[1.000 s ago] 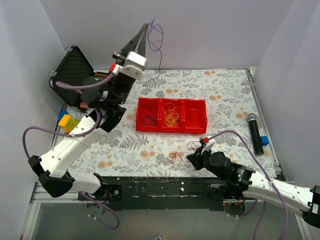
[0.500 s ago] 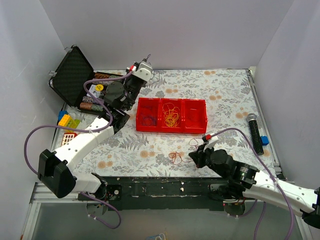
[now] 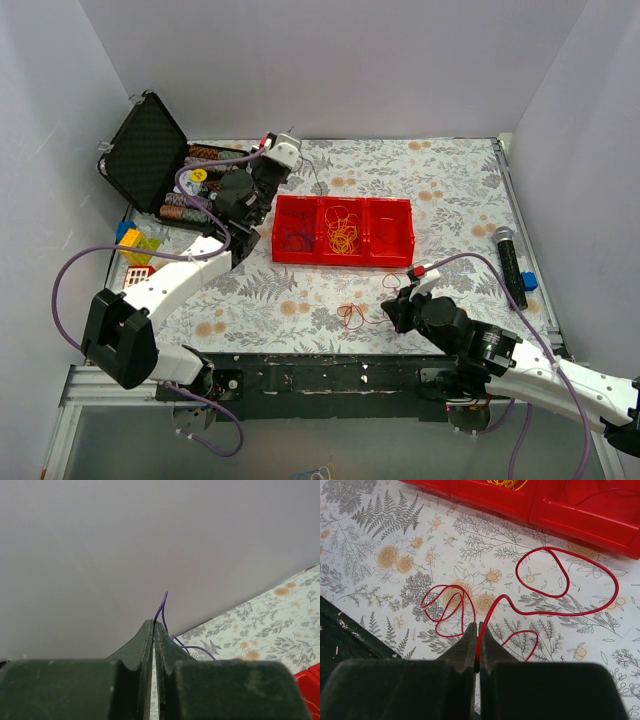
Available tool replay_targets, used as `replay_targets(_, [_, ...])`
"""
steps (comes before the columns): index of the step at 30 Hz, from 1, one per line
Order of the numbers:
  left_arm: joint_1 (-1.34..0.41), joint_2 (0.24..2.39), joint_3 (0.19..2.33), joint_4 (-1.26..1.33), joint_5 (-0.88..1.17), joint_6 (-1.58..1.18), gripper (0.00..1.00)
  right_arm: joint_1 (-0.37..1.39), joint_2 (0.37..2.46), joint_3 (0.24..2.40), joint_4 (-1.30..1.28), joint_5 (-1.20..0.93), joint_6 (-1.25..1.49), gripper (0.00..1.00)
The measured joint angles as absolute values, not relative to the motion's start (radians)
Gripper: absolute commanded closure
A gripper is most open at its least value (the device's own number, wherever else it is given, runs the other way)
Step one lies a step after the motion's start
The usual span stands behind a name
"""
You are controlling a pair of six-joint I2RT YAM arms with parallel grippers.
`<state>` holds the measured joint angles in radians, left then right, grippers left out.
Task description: Untangle the cables
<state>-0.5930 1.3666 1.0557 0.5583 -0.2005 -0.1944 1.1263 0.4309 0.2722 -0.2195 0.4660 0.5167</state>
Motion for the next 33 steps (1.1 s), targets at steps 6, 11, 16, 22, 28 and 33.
replay_targets(6, [-0.575, 1.366, 0.979, 0.568, -0.207, -0.197, 1.00, 1.126, 0.418, 0.286, -0.261, 0.470, 0.518, 0.99])
replay_targets(11, [-0.571, 1.361, 0.986, 0.544, -0.187, -0.225, 1.00, 1.126, 0.400, 0.288, -0.276, 0.474, 0.518, 0.99])
replay_targets(16, [-0.571, 1.357, 1.022, 0.508, -0.156, -0.262, 1.00, 1.126, 0.399, 0.288, -0.286, 0.477, 0.521, 0.99])
replay_targets(22, [-0.571, 1.343, 1.019, 0.488, -0.144, -0.276, 1.00, 1.126, 0.413, 0.288, -0.283, 0.477, 0.521, 0.99])
replay_targets(28, [-0.571, 1.327, 0.997, 0.480, -0.146, -0.273, 1.00, 1.126, 0.424, 0.288, -0.283, 0.476, 0.522, 0.99])
replay_targets(33, [-0.571, 1.318, 0.953, 0.478, -0.146, -0.267, 1.00, 1.126, 0.424, 0.288, -0.282, 0.476, 0.525, 0.99])
